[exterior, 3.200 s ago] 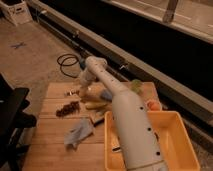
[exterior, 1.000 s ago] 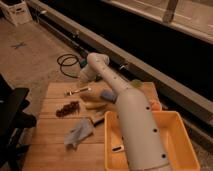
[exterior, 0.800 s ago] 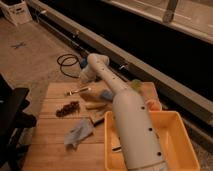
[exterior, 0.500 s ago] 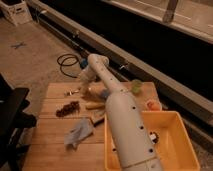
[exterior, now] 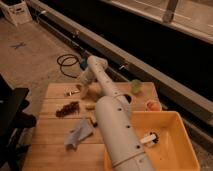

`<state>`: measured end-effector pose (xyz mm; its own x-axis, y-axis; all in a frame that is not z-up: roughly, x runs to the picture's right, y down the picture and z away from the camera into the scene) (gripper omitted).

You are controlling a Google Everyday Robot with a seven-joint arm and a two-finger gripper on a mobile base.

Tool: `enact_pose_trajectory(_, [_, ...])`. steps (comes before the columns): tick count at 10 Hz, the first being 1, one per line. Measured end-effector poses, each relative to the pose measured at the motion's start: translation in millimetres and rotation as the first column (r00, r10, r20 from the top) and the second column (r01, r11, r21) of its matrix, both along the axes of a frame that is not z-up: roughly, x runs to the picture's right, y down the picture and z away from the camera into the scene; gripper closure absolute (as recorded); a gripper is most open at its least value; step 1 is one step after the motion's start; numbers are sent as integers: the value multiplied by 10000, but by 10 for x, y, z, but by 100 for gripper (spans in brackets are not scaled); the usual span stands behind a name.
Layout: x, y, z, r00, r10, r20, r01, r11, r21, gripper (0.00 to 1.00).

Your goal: Place fork in tray

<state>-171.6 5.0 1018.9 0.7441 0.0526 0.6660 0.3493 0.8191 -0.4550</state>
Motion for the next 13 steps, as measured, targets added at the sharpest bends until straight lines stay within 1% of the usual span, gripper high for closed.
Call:
enact_pose_trajectory(1, [5, 7, -5, 10000, -45, -3, 45, 10000, -13, 31])
enact_pose_trajectory(2, [19, 10, -13, 10000, -88, -15, 88, 10000, -25, 41])
enact_pose_trajectory(3, [30, 34, -34, 9998, -185, 1, 185, 9998, -102, 53])
enact_pose_trajectory(4, [37, 27, -37, 9998, -183, -5, 183, 9998, -90, 62])
enact_pose_trajectory(7, [56, 0, -44, 9999, -137, -20, 137, 9999, -55, 94])
enact_pose_trajectory(8, [55, -32, -20, 9999, -106, -79, 107, 9999, 83, 98])
enact_pose_trajectory(9, [59, -8, -36, 9998, -167, -52, 167, 9999, -8, 100])
enact_pose_trajectory(12, [44, 100, -29, 9999, -125, 46, 125, 9999, -86, 100])
enact_pose_trajectory(13, [48, 105, -33, 9999, -166, 29, 167, 9998, -92, 100])
